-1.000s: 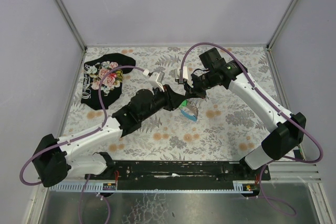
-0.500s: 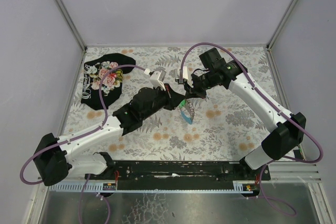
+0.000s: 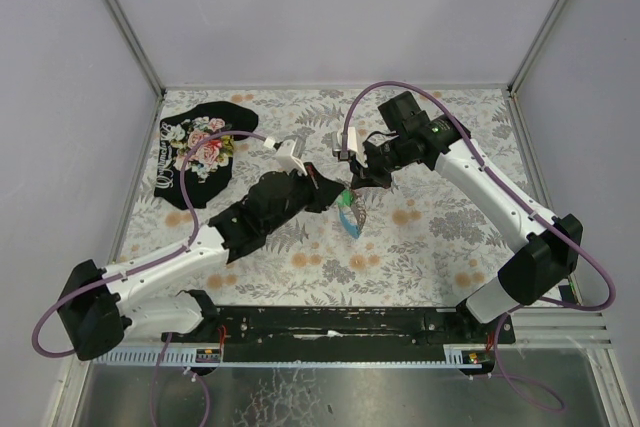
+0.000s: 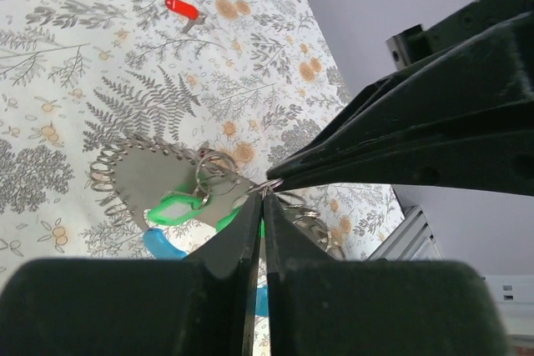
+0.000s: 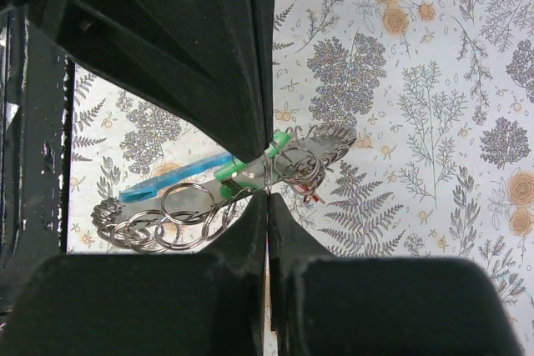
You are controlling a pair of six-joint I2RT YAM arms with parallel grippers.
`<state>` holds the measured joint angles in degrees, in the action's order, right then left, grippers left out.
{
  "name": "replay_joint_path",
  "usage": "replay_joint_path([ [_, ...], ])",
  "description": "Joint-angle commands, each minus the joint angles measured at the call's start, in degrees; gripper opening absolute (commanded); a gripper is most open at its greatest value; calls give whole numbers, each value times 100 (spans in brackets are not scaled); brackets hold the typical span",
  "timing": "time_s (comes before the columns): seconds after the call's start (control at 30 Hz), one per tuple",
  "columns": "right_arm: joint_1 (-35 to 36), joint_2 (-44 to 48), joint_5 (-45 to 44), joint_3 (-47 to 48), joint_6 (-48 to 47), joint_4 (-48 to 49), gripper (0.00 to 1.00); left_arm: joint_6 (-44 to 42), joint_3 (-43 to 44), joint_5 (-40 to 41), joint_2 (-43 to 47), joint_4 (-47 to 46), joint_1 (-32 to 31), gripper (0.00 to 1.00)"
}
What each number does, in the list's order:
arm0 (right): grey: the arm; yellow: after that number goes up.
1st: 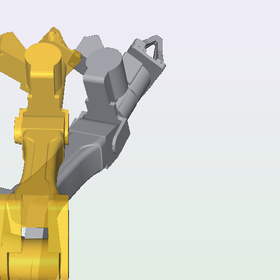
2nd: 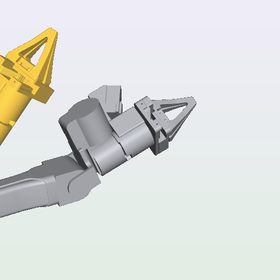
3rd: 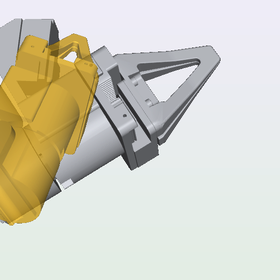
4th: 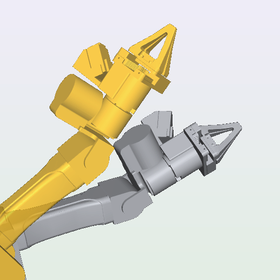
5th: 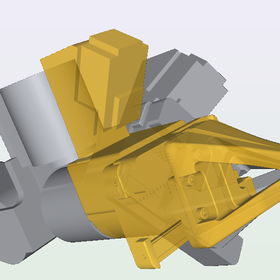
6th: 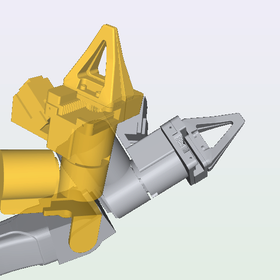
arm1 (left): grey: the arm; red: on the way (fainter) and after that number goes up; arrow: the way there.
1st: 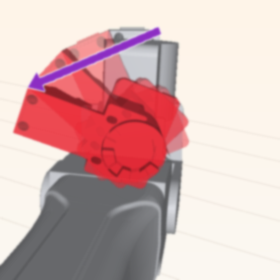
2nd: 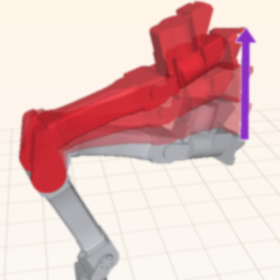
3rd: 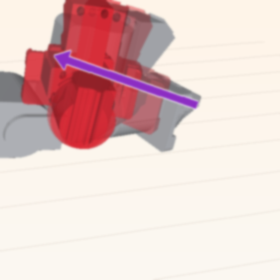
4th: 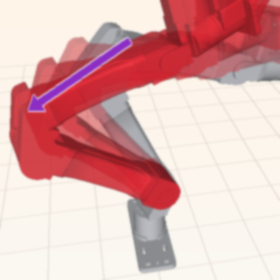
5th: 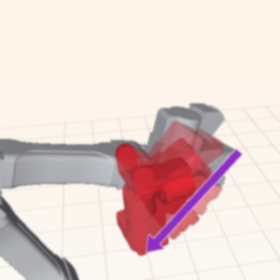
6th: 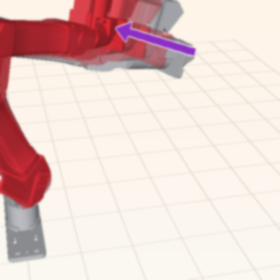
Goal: Remove the keys from the keyring
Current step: Remove the key from the keyring.
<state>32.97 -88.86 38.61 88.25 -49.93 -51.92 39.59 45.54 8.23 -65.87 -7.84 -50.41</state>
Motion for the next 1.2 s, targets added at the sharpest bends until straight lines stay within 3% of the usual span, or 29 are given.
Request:
replay_joint_path([
  [0.0,43,237,270,65,-20,145,0,281,-217,252,94,93,104,0],
  [0.23,43,257,315,-16,-90,181,0,407,-337,119,138,104,197,0],
  [0.53,34,229,608,-16,-226,198,0,618,-599,-818,-50,-395,504,0],
  [0.73,-1,229,874,-58,-204,191,0,528,-1071,-1003,326,-998,660,19],
  [0.83,-14,226,1065,-58,-213,167,0,96,-1454,-1270,633,-1734,697,24],
  [0.97,-19,227,1285,-68,-253,115,0,-1129,-1965,-1826,1167,-2651,708,26],
  [1.17,-18,212,1524,-75,-322,64,0,-2546,-2281,-2488,1608,-3329,706,37],
])
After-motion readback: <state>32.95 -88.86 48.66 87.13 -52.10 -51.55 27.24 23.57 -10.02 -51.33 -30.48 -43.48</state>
